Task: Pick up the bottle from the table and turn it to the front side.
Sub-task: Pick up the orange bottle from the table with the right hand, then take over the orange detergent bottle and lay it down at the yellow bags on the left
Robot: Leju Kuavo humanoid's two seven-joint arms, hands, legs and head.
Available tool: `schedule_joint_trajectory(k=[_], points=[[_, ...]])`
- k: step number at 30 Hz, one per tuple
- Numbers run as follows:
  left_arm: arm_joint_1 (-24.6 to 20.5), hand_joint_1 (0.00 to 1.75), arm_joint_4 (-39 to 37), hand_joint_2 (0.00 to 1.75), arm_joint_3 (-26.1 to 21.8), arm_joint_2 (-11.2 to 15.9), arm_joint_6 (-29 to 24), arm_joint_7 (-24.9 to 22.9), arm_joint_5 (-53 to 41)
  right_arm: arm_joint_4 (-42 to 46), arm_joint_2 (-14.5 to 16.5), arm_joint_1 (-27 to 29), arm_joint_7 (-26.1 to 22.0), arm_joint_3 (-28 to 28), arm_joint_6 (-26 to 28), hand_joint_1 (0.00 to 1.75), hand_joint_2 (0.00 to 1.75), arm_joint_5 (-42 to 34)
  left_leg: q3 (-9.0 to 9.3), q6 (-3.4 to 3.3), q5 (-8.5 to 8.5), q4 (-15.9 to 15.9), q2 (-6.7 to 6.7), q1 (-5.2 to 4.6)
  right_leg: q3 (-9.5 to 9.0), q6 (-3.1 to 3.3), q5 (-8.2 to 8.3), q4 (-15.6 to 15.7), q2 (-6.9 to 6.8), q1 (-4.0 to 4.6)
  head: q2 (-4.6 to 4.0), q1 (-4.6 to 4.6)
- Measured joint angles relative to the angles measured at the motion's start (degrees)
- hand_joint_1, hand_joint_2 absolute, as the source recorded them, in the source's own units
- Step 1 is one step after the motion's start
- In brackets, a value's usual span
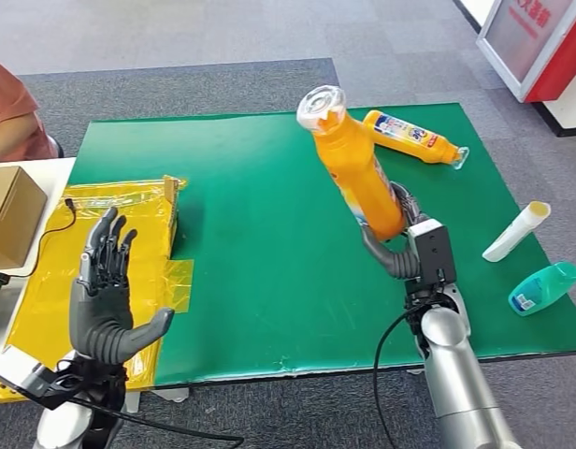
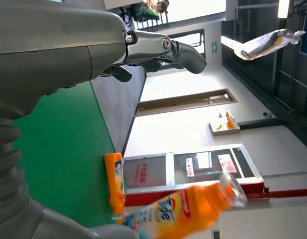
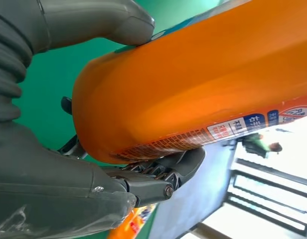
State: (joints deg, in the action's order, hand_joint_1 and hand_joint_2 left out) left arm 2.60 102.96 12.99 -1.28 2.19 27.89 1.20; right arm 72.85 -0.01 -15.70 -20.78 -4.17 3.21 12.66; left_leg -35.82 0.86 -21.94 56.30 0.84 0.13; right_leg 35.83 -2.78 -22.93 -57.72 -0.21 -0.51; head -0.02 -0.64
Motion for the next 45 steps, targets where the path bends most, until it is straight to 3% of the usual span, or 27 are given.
schedule_joint_trajectory(k=[4, 9, 19, 22, 29, 36, 45], points=[[0.0, 0.0, 0.2, 1.75, -1.1, 0.2, 0.0, 0.0, 0.3, 4.6, 0.5, 2.1, -0.9, 0.0, -0.8, 1.75, 1.75, -2.0, 0.0, 0.0, 0.0, 0.0, 0.0, 0.0, -0.01, -0.01, 0.01, 0.0, 0.0, 0.0, 0.0, -0.01], [-1.7, 0.0, 0.1, 1.75, -2.5, 1.0, 0.4, -0.7, 1.1, 11.0, 2.2, 5.0, -6.0, -0.3, -2.3, 1.75, 1.75, -6.2, 0.0, 0.01, 0.01, 0.0, -0.01, 0.0, 0.0, -0.01, 0.02, 0.0, -0.01, -0.01, 0.0, 0.0], [-6.7, 0.0, -0.9, 1.75, -3.1, 2.2, 1.3, -2.7, 0.2, 18.3, 4.8, 8.2, -10.3, -4.2, 3.4, 1.75, 1.75, -1.7, 0.01, 0.05, 0.04, 0.0, -0.01, 0.0, 0.01, 0.01, 0.01, 0.0, 0.0, 0.0, 0.0, -0.02], [-7.8, 0.0, -1.1, 1.75, -2.9, 2.6, 2.3, -3.1, 0.7, 18.9, 5.1, 8.6, -12.6, -5.6, 7.6, 1.75, 1.75, 2.7, 0.01, 0.05, 0.04, 0.0, -0.01, 0.0, 0.01, 0.01, 0.02, 0.0, 0.0, 0.0, 0.0, -0.01], [-13.3, 0.0, -2.2, 1.75, -0.4, 3.1, 7.4, -5.2, 7.5, 18.8, 5.3, 8.7, -15.3, -12.8, 16.5, 1.75, 1.75, 11.8, 0.02, 0.09, 0.07, 0.0, -0.01, 0.01, 0.02, 0.03, 0.03, 0.0, 0.0, 0.01, 0.0, -0.01], [-18.9, 0.0, -6.4, 1.75, 4.6, 3.8, 19.7, -9.5, 20.1, 16.4, 5.3, 6.6, -15.3, -19.4, 19.4, 1.75, 1.75, 14.1, 0.02, 0.09, 0.1, 0.0, -0.01, 0.01, 0.01, 0.03, 0.07, 0.0, 0.0, 0.01, 0.0, -0.01], [-21.5, 0.0, -10.0, 1.75, 8.7, 4.4, 21.8, -10.3, 22.6, 13.4, 5.3, 4.9, -15.3, -22.0, 20.0, 1.75, 1.75, 14.3, 0.01, 0.09, 0.1, 0.0, -0.01, 0.0, 0.04, 0.02, 0.09, 0.0, 0.01, 0.01, 0.0, -0.01]])
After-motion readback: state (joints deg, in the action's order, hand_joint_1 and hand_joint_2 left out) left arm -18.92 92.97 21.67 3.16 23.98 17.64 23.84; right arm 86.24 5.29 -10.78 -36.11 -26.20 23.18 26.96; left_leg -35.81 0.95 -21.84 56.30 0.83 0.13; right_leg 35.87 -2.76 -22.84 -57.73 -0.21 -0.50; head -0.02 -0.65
